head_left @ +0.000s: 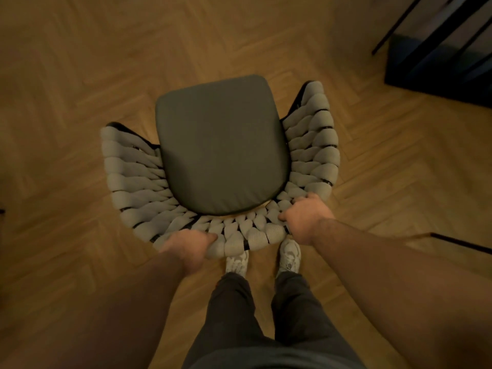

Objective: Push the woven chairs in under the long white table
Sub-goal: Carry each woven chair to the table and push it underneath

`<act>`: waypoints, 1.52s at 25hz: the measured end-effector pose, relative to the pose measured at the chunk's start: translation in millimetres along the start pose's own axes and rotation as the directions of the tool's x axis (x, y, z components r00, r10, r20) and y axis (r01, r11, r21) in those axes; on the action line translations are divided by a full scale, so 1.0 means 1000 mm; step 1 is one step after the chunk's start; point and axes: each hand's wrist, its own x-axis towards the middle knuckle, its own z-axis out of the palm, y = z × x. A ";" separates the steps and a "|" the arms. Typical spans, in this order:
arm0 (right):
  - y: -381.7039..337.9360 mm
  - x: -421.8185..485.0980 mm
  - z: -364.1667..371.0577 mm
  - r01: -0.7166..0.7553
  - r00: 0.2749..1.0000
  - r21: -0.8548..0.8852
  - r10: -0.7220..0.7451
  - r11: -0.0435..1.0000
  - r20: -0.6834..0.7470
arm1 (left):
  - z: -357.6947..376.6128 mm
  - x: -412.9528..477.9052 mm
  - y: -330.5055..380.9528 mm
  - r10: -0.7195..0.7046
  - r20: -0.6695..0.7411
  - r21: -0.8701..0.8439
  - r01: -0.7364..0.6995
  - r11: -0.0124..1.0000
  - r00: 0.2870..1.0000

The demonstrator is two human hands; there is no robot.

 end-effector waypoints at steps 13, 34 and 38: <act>0.091 -0.060 0.085 -0.148 0.989 0.194 0.150 0.970 0.003 | -0.057 0.037 0.111 0.139 -0.063 0.185 -0.125 0.975 0.988; 0.331 -0.146 0.229 -0.333 0.938 0.393 0.344 0.857 0.045 | -0.206 0.144 0.378 0.340 -0.002 0.391 -0.312 0.866 0.940; 0.393 -0.162 0.262 -0.334 0.937 0.409 0.345 0.849 0.048 | -0.231 0.160 0.445 0.333 -0.013 0.395 -0.300 0.868 0.943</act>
